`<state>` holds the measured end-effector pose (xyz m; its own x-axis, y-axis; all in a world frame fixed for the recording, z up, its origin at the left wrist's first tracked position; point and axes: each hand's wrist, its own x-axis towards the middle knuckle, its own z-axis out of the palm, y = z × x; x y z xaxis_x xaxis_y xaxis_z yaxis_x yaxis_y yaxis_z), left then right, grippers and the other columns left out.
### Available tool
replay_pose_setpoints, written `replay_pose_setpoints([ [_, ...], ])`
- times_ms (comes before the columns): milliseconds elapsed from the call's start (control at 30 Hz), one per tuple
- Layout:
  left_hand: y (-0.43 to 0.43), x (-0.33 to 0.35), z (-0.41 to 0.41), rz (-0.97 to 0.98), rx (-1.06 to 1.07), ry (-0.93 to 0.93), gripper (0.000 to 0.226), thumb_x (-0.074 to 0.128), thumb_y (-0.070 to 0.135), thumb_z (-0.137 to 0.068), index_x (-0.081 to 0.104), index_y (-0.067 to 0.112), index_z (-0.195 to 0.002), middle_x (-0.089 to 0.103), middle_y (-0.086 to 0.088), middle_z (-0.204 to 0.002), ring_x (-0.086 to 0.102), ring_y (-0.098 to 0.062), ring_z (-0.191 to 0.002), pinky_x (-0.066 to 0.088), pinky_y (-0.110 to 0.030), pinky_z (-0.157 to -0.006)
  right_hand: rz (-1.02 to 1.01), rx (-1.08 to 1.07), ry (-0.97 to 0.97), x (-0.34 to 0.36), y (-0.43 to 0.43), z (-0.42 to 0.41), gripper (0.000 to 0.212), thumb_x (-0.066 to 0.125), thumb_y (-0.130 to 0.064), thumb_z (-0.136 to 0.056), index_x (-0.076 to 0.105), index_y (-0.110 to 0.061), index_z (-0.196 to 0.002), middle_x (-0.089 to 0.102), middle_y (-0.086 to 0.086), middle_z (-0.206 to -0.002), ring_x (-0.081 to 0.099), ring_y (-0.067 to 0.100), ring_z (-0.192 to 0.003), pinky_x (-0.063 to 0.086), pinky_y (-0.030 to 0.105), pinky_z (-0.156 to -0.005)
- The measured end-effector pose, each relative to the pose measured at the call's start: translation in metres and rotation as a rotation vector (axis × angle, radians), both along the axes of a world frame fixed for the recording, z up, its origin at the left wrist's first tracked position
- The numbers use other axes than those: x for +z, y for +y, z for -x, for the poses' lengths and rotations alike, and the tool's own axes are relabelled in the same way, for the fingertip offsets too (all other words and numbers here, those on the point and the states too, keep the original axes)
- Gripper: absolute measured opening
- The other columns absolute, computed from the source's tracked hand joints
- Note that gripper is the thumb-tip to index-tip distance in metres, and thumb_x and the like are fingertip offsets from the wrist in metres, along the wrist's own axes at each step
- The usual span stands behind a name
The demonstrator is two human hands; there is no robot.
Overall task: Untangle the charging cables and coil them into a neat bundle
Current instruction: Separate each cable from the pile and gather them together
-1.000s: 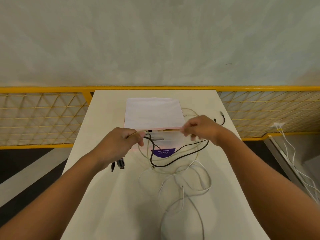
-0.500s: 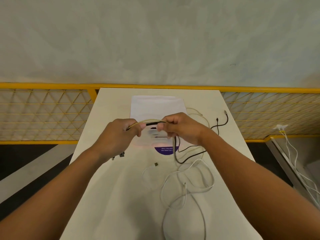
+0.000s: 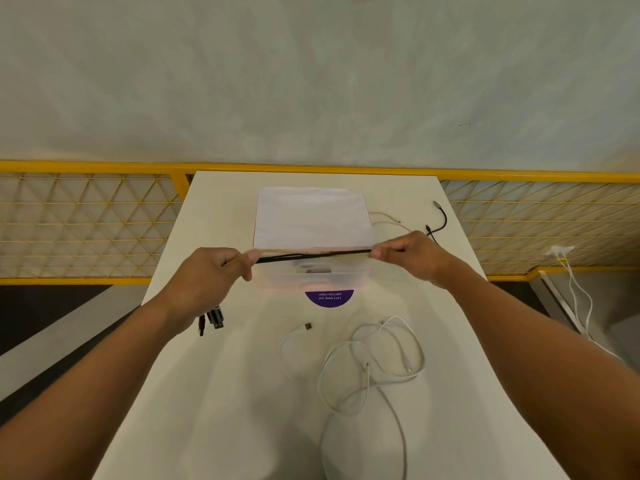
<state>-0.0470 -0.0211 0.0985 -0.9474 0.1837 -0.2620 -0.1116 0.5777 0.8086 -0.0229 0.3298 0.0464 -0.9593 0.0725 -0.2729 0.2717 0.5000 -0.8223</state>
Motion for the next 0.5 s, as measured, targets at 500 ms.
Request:
replay_pose_setpoints([
  [500,0.025,-0.008,-0.007,-0.159,-0.100,-0.246,0.037,0.045,0.026,-0.106,0.064,0.000,-0.090,0.037,0.003,-0.059,0.032,-0.013,-0.050,0.033,-0.024,-0.049,-0.434,-0.076,-0.132,-0.072,0.016,-0.021,0.018,0.066,-0.037,-0.094,0.080,-0.026,-0.100,0.075,0.005,-0.098,0.065,0.026,-0.102,0.053,0.043,-0.093],
])
